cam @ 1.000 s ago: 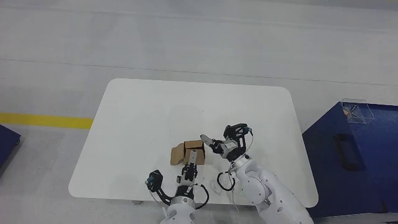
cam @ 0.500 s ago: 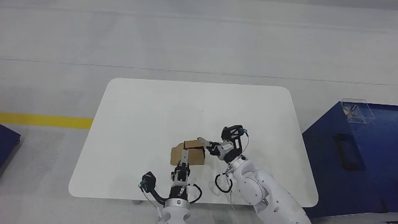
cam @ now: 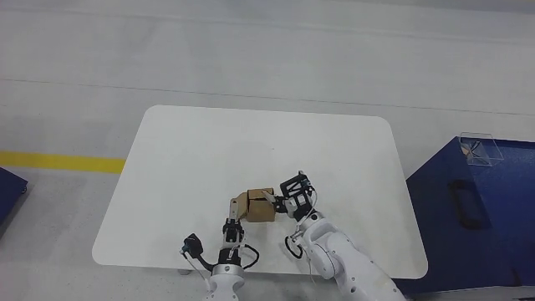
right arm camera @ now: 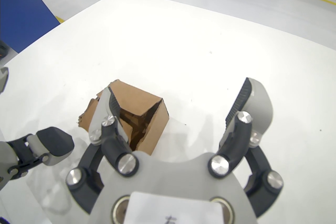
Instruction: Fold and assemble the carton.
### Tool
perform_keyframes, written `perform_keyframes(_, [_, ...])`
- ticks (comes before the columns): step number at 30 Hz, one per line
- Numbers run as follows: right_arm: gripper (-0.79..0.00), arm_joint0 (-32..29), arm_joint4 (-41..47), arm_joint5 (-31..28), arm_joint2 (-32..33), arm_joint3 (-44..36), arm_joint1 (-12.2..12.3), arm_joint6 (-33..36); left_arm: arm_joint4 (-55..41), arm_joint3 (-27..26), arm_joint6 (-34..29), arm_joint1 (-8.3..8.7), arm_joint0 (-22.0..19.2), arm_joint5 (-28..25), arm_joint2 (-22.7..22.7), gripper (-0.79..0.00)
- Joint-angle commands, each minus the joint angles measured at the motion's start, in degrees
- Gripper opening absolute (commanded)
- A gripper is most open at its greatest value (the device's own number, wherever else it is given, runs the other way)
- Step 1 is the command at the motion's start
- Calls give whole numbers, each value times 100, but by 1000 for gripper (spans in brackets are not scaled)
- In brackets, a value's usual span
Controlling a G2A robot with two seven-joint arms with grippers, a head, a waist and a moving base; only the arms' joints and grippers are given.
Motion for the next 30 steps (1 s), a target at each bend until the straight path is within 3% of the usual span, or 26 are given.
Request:
perform_keyframes(1, [0,19,-49,33,-4,51,-15,19,27,122,7,-24,-55,-92,25,0])
perform_keyframes(16, [0,202,-194,41,-90,529,-167,252,-307,834,0,-246,-539,-506,97,0])
perform_keyframes(30, [0,220,-242,-65,-7,658,-249,308,-845,999,-479,-325,-573,-657,-162,0])
